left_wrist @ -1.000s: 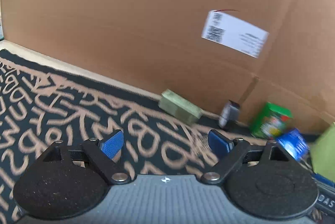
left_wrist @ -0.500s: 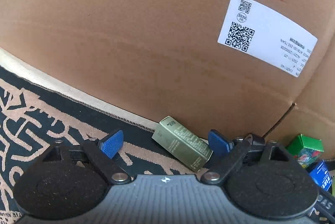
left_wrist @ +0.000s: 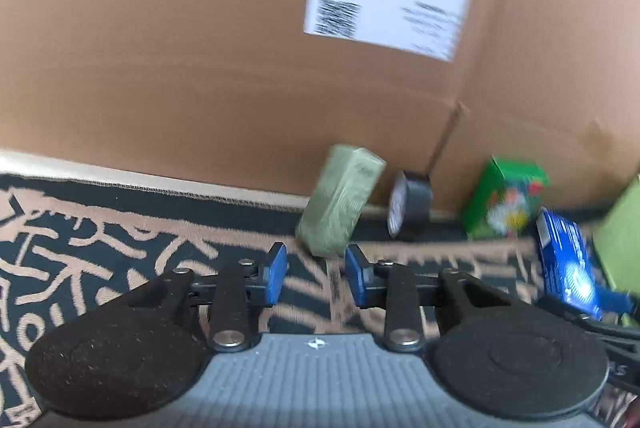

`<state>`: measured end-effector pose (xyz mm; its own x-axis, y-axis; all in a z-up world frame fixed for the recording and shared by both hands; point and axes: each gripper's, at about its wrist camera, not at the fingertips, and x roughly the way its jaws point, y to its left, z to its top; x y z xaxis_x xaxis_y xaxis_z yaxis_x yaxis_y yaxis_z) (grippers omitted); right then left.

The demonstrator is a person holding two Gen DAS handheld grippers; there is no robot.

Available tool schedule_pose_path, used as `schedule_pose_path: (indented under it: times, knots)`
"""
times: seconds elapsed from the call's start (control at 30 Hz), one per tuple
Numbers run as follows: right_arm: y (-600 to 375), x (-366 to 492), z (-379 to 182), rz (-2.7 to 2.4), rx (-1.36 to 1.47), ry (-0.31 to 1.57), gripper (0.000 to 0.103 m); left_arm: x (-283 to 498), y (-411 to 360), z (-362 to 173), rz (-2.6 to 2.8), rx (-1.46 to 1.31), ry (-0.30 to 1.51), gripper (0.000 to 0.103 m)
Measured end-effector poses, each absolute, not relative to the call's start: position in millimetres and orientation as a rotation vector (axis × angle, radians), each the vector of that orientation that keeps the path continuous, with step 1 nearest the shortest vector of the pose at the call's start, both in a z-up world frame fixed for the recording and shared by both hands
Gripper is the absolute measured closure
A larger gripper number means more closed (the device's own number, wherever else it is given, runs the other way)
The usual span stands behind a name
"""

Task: Organize objects
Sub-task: 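Grasp the olive-green small box with the left tool while the right tool grasps the blue medicine box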

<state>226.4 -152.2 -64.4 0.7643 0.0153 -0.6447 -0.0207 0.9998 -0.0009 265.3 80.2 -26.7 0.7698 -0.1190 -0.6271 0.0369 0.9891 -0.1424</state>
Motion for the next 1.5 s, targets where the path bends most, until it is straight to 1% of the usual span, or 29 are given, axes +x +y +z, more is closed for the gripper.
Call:
schedule_pose_path:
  times: [0.17,0.2,0.23,0.3,0.37,0.43,0.53,0.6,0.67,0.7,0.77,0.8,0.83,0.87,0.9,0.93,1.0,1.13,1.37,1.4,1.47,1.5]
  knots:
    - [-154,179,-64,0.199,-0.066,0.720,0.038,238,95,-23,-0.083,-0.210,0.701,0.068]
    - [-151,169,-64,0.231,-0.092,0.726,0.038,234,95,-22,-0.079,-0.219,0.702,0.063]
    - [-148,160,-63,0.270,-0.118,0.730,0.038,233,98,-21,-0.071,-0.224,0.701,0.052]
    - [-139,148,-59,0.310,-0.147,0.742,0.037,233,98,-18,-0.051,-0.215,0.682,0.040]
    - [-135,135,-52,0.352,-0.177,0.748,0.037,250,91,-8,-0.054,-0.187,0.648,0.039]
    - [-123,126,-46,0.361,-0.195,0.742,0.036,267,86,-3,-0.104,-0.140,0.631,0.029]
    - [-122,118,-41,0.350,-0.201,0.730,0.033,293,77,-5,-0.164,-0.026,0.652,0.029]
    - [-126,118,-39,0.347,-0.183,0.723,0.033,304,71,-10,-0.155,0.030,0.665,0.028]
    - [-129,123,-41,0.342,-0.164,0.729,0.032,310,72,-13,-0.186,0.018,0.672,0.026]
    - [-130,125,-41,0.337,-0.155,0.733,0.031,311,73,-13,-0.196,-0.005,0.679,0.028]
    - [-133,130,-42,0.318,-0.137,0.736,0.028,311,73,-13,-0.234,-0.047,0.701,0.046]
    - [-133,133,-43,0.312,-0.128,0.738,0.028,309,69,-12,-0.233,-0.026,0.708,0.058]
    - [-134,134,-43,0.309,-0.115,0.737,0.026,306,64,-11,-0.223,0.033,0.710,0.062]
    - [-134,136,-43,0.312,-0.099,0.737,0.026,302,61,-11,-0.228,0.081,0.701,0.065]
    - [-134,137,-45,0.316,-0.084,0.737,0.029,297,62,-10,-0.233,0.087,0.702,0.069]
    - [-134,137,-46,0.314,-0.077,0.738,0.040,293,66,-8,-0.239,0.064,0.711,0.074]
    - [-135,133,-46,0.311,-0.082,0.741,0.041,280,72,-3,-0.234,0.027,0.727,0.078]
    - [-135,115,-42,0.347,-0.124,0.753,0.041,241,70,1,-0.268,0.071,0.736,0.078]
    - [-148,63,-35,0.380,-0.182,0.783,0.041,165,68,11,-0.345,0.057,0.796,0.078]
    - [-149,58,-34,0.377,-0.181,0.784,0.040,158,67,12,-0.352,0.057,0.800,0.075]
    - [-151,53,-33,0.360,-0.160,0.776,0.025,147,64,10,-0.355,0.065,0.793,0.055]
    - [-151,53,-33,0.355,-0.146,0.768,0.023,144,62,12,-0.347,0.074,0.776,0.039]
